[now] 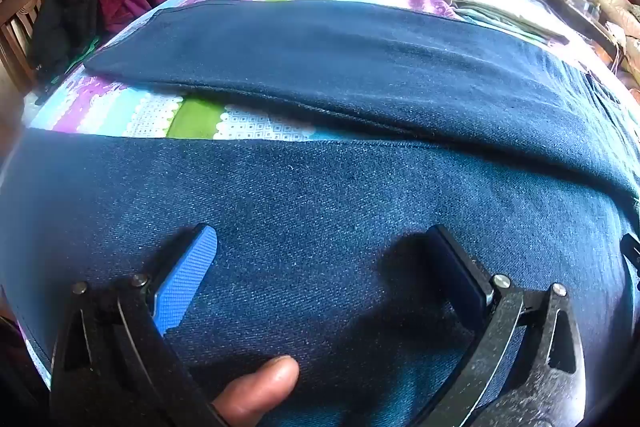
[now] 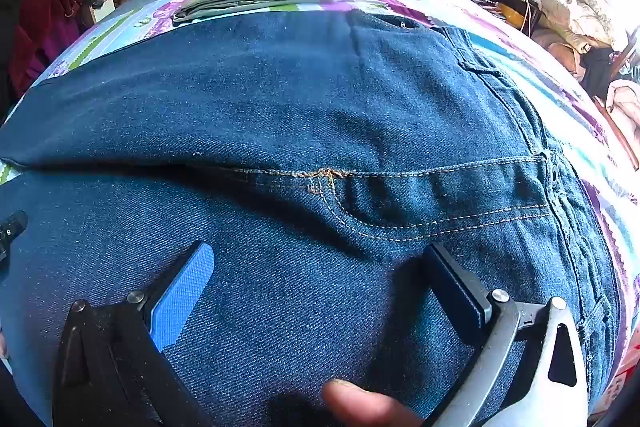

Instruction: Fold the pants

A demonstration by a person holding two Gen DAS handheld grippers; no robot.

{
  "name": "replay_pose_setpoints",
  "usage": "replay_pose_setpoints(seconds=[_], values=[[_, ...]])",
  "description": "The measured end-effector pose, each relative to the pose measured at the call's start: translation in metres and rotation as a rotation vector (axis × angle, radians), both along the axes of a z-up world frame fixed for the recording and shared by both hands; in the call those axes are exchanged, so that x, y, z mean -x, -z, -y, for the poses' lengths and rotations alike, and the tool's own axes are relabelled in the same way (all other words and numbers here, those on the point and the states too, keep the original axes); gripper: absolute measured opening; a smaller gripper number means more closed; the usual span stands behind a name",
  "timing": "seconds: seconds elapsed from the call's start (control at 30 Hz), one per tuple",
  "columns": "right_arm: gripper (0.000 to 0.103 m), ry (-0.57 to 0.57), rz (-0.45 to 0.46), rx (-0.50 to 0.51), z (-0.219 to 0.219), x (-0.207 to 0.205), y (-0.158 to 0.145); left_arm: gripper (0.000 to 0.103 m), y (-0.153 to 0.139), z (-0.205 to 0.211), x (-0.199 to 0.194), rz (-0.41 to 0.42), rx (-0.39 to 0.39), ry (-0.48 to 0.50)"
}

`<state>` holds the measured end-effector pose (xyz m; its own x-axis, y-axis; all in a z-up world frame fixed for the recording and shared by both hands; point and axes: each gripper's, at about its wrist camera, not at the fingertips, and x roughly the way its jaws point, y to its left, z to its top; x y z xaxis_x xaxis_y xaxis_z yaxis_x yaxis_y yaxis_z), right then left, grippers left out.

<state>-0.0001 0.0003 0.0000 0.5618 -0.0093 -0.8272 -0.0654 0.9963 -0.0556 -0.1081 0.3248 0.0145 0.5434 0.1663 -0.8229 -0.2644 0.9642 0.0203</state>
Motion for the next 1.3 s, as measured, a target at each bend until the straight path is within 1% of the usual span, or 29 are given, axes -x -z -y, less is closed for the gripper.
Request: replay_pose_setpoints(seconds=[0.07,0.27,0.6,1.3], values=[[0.103,0.0,-0.002,-0.006,0.0003,-0.0001,-0.0001,0.103,0.0001,-0.0009,0.0004,0.003,0.014,0.0],[0.103,0.0,0.0,-0.007,-0.0002,0.0001,-0.0002,0.103,0.0001,-0.0047,0.0008,0.003,0.01,0.0],[0.103,0.0,0.0,-0.01,0.0,0.0001,-0.0002,0.103,-0.0011,0.0012,0.0013,0.002,0.001,0.0],[0.103,0.0,0.0,-0.012,0.0,0.0001,-0.0002,0.103,-0.0001,0.0001,-0.0004,0.002,0.004,0.0]])
